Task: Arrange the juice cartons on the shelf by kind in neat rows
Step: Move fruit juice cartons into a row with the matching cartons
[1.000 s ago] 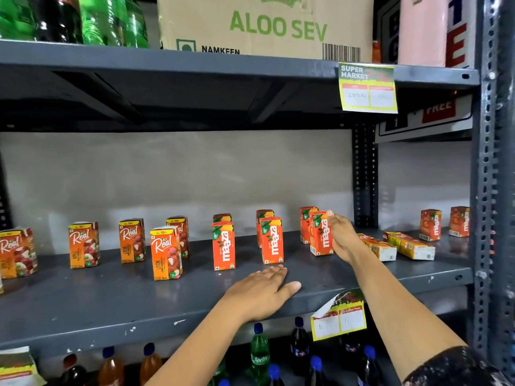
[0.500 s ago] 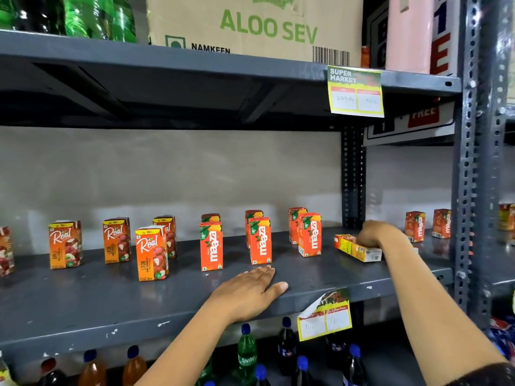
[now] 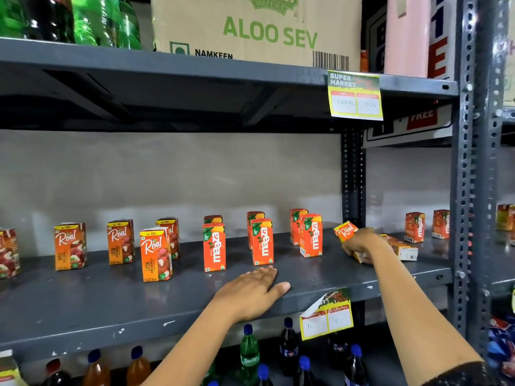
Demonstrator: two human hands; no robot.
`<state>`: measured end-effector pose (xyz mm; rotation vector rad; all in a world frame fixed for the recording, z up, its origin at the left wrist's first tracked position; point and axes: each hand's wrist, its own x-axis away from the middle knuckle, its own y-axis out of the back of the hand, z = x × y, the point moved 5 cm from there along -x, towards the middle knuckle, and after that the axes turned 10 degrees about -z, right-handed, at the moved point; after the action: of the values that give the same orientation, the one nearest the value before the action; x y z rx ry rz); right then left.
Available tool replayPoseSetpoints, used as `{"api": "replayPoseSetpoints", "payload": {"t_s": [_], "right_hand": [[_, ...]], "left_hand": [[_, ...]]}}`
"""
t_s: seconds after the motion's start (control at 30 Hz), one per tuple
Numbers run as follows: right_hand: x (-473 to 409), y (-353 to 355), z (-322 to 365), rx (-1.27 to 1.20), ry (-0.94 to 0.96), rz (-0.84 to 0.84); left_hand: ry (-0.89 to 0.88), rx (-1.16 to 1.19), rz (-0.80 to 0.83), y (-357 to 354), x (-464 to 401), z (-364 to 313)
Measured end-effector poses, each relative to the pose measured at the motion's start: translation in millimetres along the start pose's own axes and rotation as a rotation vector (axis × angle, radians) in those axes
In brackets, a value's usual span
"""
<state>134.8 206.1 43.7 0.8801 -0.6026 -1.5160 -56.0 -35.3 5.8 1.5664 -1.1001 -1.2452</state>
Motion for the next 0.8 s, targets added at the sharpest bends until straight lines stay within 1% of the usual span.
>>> {"api": "replayPoseSetpoints", "payload": {"t_s": [0.03,0.1,0.17,0.23,0.33,0.43,0.53,0.57,0.67,0.8], "right_hand": [[9.4,4.5,3.1,-0.096,-0.015,-0.010],[23.8,10.3,6.0,-0.360,-0.083,-0.006],[31.7,19.4,7.8,-0.627,-0.110,-0.039],[43.5,31.0,11.6,-0.865,-0.094,-0.088],[71.3,44.9,27.4,-1.121,0.012,-0.077],[107.1,50.4,49.3,-1.301,0.128,0.005],[133.1,46.7,61.9,-1.395,0.188,0.057],[139.3,43.7,63.6,-1.421,0.177,0.083],[152.7,34.3,66.1,-1.535,0.067,0.186],[166.5,28.1,68.5,-1.532,0.049,0.231]], "left_hand": [[0.001,0.001,0.000,0.2,0.2,0.0],[0.003,0.003,0.001,1.1,0.5,-0.2],[0.002,0.001,0.004,1.4,1.1,-0.6],[0.000,0.005,0.003,0.9,1.2,-0.3],[-0.009,0.019,0.008,-0.7,-0.9,1.4],[-0.017,0.020,0.014,-1.0,-2.4,1.6],[-0.015,0.015,0.016,0.4,-0.9,-0.4],[-0.015,0.011,0.014,0.7,-0.1,-0.9],[-0.013,0.013,0.007,1.0,0.7,-0.9],[-0.009,0.017,-0.001,-1.0,-0.7,1.2]]}}
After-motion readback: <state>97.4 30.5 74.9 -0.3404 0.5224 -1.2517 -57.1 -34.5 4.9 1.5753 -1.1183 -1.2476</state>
